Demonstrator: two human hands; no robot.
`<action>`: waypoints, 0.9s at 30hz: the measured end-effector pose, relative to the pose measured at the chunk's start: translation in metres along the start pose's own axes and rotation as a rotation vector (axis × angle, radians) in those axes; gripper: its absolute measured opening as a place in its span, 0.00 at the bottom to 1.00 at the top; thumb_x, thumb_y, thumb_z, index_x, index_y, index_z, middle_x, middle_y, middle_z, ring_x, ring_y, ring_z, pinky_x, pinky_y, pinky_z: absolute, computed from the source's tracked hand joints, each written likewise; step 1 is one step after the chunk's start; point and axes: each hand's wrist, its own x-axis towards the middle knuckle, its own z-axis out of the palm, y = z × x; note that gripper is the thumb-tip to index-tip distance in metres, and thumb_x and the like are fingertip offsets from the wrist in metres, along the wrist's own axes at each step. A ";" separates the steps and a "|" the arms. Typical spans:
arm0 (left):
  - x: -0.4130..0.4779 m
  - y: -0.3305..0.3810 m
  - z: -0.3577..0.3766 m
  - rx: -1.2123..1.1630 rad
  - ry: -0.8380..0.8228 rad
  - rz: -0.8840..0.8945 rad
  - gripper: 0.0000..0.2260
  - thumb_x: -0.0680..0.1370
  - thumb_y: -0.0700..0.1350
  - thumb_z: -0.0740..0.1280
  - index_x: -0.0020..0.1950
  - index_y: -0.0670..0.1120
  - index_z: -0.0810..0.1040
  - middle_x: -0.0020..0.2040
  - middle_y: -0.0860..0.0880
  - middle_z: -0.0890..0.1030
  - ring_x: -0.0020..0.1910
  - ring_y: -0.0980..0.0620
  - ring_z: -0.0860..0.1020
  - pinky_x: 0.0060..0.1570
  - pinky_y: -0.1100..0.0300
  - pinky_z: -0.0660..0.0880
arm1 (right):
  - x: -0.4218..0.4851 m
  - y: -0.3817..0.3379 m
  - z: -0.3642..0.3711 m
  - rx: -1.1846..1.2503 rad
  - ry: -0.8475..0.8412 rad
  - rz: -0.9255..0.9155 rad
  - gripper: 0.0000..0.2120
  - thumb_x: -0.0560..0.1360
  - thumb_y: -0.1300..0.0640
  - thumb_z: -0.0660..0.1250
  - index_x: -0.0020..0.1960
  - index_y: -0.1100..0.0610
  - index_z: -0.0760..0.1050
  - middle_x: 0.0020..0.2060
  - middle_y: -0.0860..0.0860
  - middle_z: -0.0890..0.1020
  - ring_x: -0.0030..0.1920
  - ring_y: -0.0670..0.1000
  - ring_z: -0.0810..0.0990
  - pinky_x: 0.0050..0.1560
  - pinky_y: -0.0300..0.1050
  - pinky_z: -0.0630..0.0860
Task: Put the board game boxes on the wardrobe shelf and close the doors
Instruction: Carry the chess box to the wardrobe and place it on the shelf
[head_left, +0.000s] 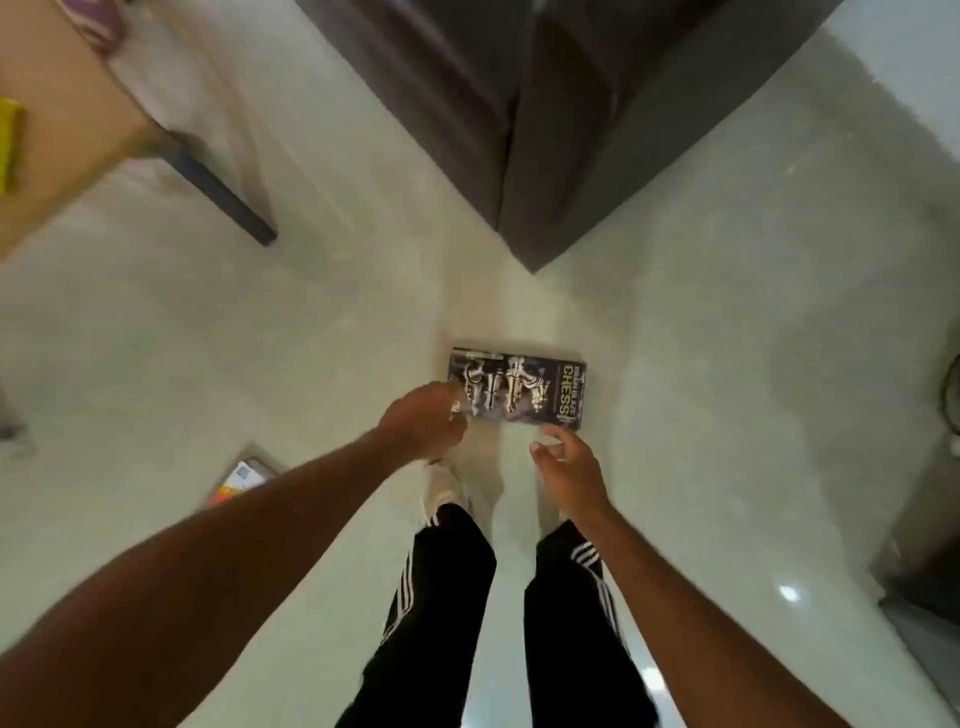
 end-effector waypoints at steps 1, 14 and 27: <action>0.035 -0.006 0.013 0.046 -0.029 0.011 0.17 0.77 0.49 0.61 0.66 0.48 0.72 0.65 0.46 0.77 0.63 0.44 0.75 0.60 0.50 0.74 | 0.031 0.012 0.010 0.001 -0.003 0.008 0.19 0.77 0.52 0.66 0.66 0.53 0.72 0.54 0.53 0.82 0.54 0.55 0.80 0.58 0.49 0.76; 0.325 -0.046 0.167 0.317 -0.130 0.118 0.39 0.73 0.50 0.69 0.77 0.43 0.53 0.76 0.42 0.61 0.74 0.39 0.60 0.69 0.38 0.61 | 0.280 0.169 0.104 0.066 -0.028 0.125 0.27 0.76 0.55 0.68 0.73 0.53 0.65 0.66 0.54 0.75 0.64 0.55 0.75 0.60 0.44 0.70; 0.273 -0.057 0.231 -0.463 -0.252 -0.255 0.21 0.73 0.39 0.67 0.66 0.43 0.70 0.52 0.45 0.80 0.50 0.44 0.80 0.47 0.51 0.78 | 0.290 0.200 0.078 0.287 -0.013 0.342 0.29 0.71 0.63 0.71 0.70 0.55 0.67 0.64 0.57 0.77 0.61 0.57 0.78 0.49 0.48 0.78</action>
